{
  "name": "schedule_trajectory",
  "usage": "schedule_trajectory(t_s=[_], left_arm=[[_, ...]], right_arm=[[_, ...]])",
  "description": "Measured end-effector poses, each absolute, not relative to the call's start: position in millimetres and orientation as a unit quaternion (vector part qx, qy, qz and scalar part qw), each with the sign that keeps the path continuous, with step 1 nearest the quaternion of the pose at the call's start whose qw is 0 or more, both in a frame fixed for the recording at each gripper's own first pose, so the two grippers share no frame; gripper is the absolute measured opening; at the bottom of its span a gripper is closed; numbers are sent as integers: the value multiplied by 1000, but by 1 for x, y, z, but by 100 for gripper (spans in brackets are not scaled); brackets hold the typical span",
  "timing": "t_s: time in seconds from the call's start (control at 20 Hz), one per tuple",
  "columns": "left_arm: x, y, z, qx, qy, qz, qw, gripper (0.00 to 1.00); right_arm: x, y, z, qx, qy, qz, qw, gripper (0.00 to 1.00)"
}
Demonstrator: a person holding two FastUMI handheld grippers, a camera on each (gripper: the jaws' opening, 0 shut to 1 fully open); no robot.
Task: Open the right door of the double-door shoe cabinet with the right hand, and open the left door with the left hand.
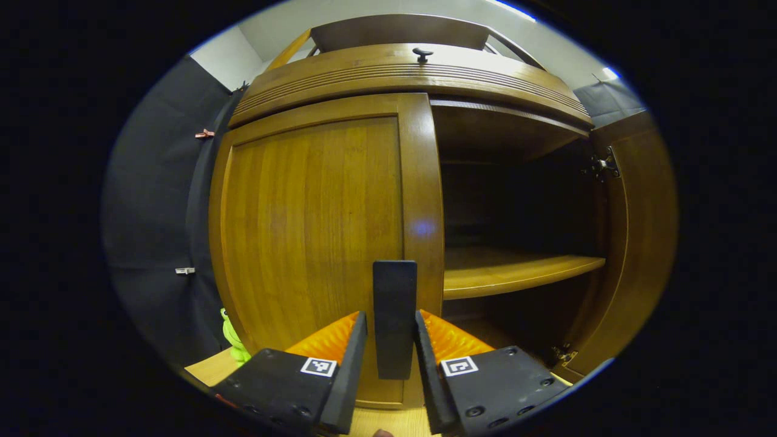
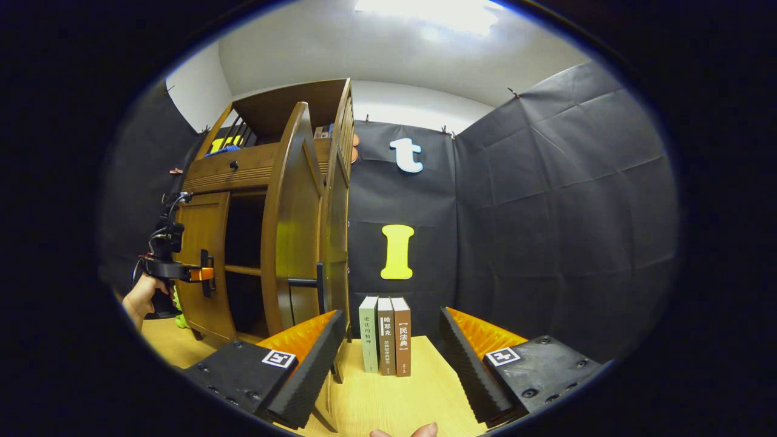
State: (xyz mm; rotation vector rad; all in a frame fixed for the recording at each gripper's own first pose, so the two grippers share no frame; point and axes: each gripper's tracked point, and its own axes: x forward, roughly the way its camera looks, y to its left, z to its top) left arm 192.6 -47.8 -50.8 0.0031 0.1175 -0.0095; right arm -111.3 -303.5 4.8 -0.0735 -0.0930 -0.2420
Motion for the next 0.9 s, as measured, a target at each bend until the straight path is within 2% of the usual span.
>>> schedule_trajectory(t_s=[0.15, 0.45, 0.55, 0.65, 0.7, 0.9], left_arm=[[198, -47, -49, 7, 61, 5, 998, 36], [188, -45, -51, 7, 75, 4, 997, 31], [177, -43, -50, 13, 77, 4, 997, 29], [162, -40, -48, 11, 75, -2, 997, 27], [153, -37, -46, 11, 71, -7, 997, 27], [120, -23, -42, 8, 62, -19, 998, 25]], right_arm=[[-111, -305, -1, -39, -37, -122, 991, 98], [-117, -306, 4, -40, -42, -128, 990, 98], [-118, -307, 3, -41, -40, -132, 990, 100], [-118, -309, 1, -40, -36, -138, 989, 97], [-117, -309, 0, -41, -34, -140, 989, 100], [-116, -306, -5, -37, -28, -142, 989, 98]])
